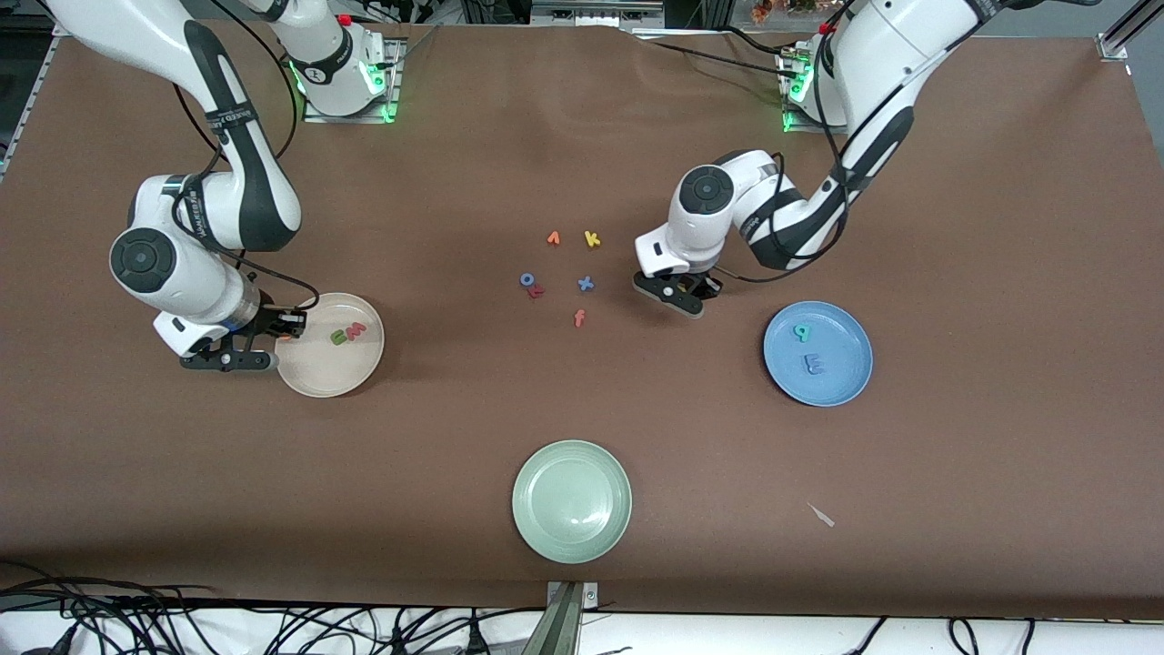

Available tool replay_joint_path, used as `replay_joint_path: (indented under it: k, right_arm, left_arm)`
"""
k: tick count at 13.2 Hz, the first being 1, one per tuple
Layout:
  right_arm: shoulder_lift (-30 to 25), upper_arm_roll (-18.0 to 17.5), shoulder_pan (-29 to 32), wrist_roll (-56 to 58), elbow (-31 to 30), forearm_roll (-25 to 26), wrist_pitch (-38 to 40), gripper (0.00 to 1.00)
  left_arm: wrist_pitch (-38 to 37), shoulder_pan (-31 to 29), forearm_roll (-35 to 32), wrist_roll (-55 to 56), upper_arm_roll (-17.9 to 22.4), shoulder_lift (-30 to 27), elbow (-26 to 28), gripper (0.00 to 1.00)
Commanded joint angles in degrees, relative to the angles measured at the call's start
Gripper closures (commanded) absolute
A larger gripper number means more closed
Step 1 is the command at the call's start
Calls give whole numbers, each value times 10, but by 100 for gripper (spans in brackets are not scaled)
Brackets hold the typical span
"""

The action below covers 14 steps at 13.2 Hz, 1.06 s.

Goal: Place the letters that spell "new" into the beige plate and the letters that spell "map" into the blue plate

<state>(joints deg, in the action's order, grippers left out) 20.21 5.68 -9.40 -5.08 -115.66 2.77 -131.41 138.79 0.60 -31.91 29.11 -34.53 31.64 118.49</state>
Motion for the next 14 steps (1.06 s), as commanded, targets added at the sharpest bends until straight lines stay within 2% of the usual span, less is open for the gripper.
replay_joint_path:
  k: [1,2,3,5,6,8,10,12,13,14]
  right_arm:
    - [-7,-3,-6,0,-7,-12,3,66]
    - [-7,-3,-6,1,-7,-20,6,65]
    - [-7,-3,-6,0,-5,-28,12,55]
    - [-11,-4,-6,1,-1,-34,12,22]
    - [-14,-6,-6,-1,1,-34,12,0]
    - [-25,-10,-6,-19,6,-32,16,0]
    - [-47,-25,-6,-25,16,-32,24,0]
    - [-59,-25,-6,-23,70,-30,94,0]
    - [-68,-25,-6,-22,104,-31,135,0]
    - [-82,-25,-6,-20,132,-31,172,0]
  left_arm:
    - [-63,-36,-1,-63,-14,-29,-18,94]
    - [-92,-54,21,-97,-25,-28,-37,94]
    - [-124,-71,41,-134,-35,-28,-58,94]
    - [-178,-97,48,-206,-36,-28,-94,94]
    - [-183,-118,48,-242,-35,-25,-103,94]
    - [-179,-165,48,-311,-34,-11,-109,94]
    - [-168,-176,47,-317,-33,17,-108,93]
    - [-143,-176,44,-314,-30,27,-101,82]
    - [-143,-176,42,-314,-29,28,-102,54]
    - [-144,-177,39,-314,-28,27,-103,1]
